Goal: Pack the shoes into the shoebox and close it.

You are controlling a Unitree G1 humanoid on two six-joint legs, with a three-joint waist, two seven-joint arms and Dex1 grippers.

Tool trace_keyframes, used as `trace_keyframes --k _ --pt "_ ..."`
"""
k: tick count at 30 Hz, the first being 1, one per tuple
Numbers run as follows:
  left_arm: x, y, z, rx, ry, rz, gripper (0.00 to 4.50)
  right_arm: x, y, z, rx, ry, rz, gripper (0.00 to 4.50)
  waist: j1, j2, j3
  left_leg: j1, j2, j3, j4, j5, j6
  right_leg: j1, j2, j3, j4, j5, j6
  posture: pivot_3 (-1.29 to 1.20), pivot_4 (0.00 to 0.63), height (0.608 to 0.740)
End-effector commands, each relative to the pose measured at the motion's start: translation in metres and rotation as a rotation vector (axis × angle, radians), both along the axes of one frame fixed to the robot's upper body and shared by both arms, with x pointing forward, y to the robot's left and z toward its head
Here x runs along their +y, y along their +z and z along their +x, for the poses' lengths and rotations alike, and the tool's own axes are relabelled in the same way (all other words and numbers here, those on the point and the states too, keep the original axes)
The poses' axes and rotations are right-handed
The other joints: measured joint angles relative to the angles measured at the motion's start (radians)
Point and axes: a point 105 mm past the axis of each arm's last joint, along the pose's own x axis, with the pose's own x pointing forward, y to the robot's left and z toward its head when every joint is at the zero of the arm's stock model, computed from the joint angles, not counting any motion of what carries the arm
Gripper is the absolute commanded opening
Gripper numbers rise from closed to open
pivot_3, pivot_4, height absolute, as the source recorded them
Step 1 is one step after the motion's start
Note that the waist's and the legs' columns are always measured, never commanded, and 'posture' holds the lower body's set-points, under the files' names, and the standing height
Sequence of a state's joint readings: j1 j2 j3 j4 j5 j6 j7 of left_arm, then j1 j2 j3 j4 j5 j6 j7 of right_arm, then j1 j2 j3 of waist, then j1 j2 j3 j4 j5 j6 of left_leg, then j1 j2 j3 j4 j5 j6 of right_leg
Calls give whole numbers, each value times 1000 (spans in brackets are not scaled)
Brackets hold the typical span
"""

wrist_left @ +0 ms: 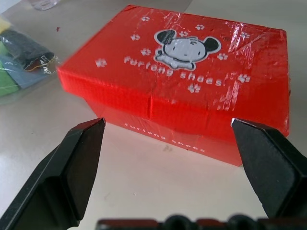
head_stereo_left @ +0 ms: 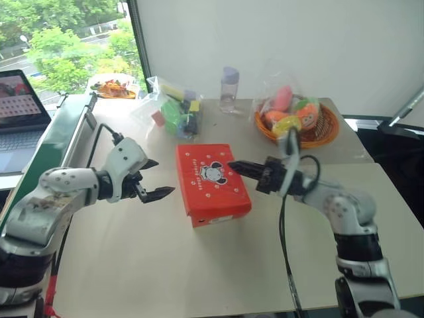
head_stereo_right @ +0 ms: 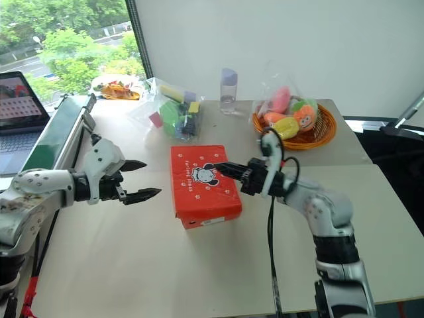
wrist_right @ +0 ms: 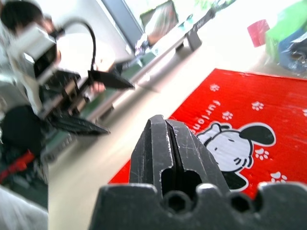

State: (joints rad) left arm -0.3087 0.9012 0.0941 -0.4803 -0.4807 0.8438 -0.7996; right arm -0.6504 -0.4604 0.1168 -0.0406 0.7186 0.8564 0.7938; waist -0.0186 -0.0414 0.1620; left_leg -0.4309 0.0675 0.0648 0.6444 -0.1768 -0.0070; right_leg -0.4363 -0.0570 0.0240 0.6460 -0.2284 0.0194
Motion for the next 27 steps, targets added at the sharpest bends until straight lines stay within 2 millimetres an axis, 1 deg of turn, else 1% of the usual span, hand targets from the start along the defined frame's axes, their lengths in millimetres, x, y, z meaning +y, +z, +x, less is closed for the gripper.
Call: trace_keyframes --k 1,4,7,10,12,14,16,18,19,20,21,22,24,25,27 --pt "-1 12 -5 -53 13 -13 4500 23 -9 5 -78 122 -126 15 -1 0 0 0 0 0 0 0 0 0 0 0 0 0 0 0 150 740" --pt "-1 11 -7 -56 32 -18 4500 35 -20 15 -95 176 -204 15 2 0 0 -1 0 0 0 0 0 -1 0 0 0 1 -3 0 150 740" --pt "0 8 -11 -56 57 -28 4500 50 -49 23 -116 253 -353 15 3 0 0 -2 0 0 0 0 0 -1 0 0 0 2 -4 0 150 740" --pt "0 6 -15 -57 78 -34 4500 58 -67 28 -129 297 -432 15 2 0 0 -1 0 0 0 0 0 -1 0 0 0 2 -4 0 150 740" --pt "1 4 -19 -59 98 -33 4500 60 -83 28 -135 327 -512 15 -2 0 0 0 0 0 0 0 0 0 0 0 0 2 -4 0 150 740" --pt "1 2 -22 -59 113 -30 4500 52 -102 29 -178 355 -633 15 -10 0 -1 3 1 0 0 0 0 2 0 0 1 2 -4 0 150 740" --pt "2 1 -23 -57 125 -35 4500 45 -112 30 -211 377 -697 15 -16 0 -1 9 1 0 -1 0 0 8 0 0 1 2 -5 0 150 740" --pt "2 0 -25 -58 130 -36 4500 43 -112 30 -225 379 -700 15 -19 0 -2 17 1 0 -2 -1 -1 15 0 -1 0 0 -5 0 150 740" --pt "2 0 -25 -58 131 -36 4500 43 -111 31 -229 379 -699 15 -18 0 -4 19 1 0 -2 -1 -1 16 0 -1 0 -5 -1 0 150 740" --pt "2 -1 -26 -56 136 -42 4500 45 -103 29 -233 381 -654 15 -17 1 -6 20 1 0 -3 -1 -2 17 -1 -1 0 -6 -3 0 150 740" --pt "1 -2 -26 -55 139 -45 4500 47 -92 27 -226 381 -590 15 -17 1 -7 21 1 0 -3 -2 -3 17 -1 -1 0 -7 -4 0 150 740" --pt "1 -3 -26 -51 143 -55 4500 47 -74 25 -245 385 -515 15 -15 1 -8 22 1 0 -3 -3 -6 17 -1 -1 0 -7 -5 0 150 740" --pt "1 -6 -27 -45 149 -63 4500 45 -44 18 -327 390 -392 15 -3 0 -8 21 0 1 -3 -5 -9 17 -2 -1 0 -7 -5 0 150 740" --pt "1 -8 -27 -43 150 -63 4500 43 -35 16 -355 386 -357 15 1 0 -8 19 0 1 -3 -5 -9 16 -2 -1 0 -7 -5 0 150 740" --pt "3 -13 -27 -33 161 -70 4500 26 -20 2 -400 396 -320 15 7 1 -7 14 0 1 -3 -3 -5 12 -2 -1 0 0 -6 0 150 740"
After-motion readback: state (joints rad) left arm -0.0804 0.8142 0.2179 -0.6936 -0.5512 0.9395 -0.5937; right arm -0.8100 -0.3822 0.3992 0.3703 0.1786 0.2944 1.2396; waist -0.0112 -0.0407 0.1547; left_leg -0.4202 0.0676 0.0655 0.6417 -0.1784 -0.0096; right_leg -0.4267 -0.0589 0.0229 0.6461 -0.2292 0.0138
